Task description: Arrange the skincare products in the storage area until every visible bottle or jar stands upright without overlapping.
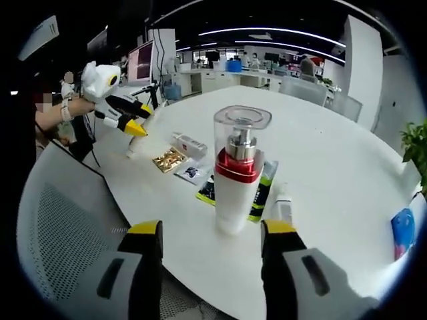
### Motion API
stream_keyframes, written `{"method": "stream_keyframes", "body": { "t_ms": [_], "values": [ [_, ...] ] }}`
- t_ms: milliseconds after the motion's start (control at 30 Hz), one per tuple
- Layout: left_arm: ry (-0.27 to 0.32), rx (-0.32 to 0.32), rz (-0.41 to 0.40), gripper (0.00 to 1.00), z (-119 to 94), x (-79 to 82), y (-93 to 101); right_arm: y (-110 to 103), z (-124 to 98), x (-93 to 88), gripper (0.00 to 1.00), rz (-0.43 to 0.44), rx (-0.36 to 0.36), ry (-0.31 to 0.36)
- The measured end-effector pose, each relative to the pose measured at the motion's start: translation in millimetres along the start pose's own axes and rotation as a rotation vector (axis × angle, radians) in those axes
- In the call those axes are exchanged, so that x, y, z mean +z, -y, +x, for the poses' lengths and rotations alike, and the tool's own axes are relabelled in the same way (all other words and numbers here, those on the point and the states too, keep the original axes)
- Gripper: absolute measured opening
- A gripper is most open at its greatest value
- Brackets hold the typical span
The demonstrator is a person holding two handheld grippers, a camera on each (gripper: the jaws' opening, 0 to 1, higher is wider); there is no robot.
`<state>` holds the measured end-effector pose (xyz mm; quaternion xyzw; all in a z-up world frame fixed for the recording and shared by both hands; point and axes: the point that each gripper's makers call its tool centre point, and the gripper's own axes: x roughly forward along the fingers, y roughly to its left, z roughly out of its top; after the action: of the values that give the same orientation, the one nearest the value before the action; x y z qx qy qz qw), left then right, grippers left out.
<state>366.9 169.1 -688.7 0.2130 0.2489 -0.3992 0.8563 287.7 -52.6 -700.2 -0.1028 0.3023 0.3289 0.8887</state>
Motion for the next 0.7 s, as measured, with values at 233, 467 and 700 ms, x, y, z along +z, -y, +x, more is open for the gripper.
{"method": "stream_keyframes", "body": {
  "t_ms": [233,467,700],
  "values": [
    [0.071,-0.022,-0.046,0.28,-3,19.8,11.0,-5,-4,6.2,0.54,0.055,0.014,0.038],
    [0.124,-0.045,-0.080,0.28,-2,36.0,25.1,-10,-7,10.9,0.51,0.087,0.023,0.061],
    [0.141,-0.076,-0.069,0.28,3,47.0,41.8,-16,-8,17.3,0.47,0.113,0.046,0.087]
  ]
}}
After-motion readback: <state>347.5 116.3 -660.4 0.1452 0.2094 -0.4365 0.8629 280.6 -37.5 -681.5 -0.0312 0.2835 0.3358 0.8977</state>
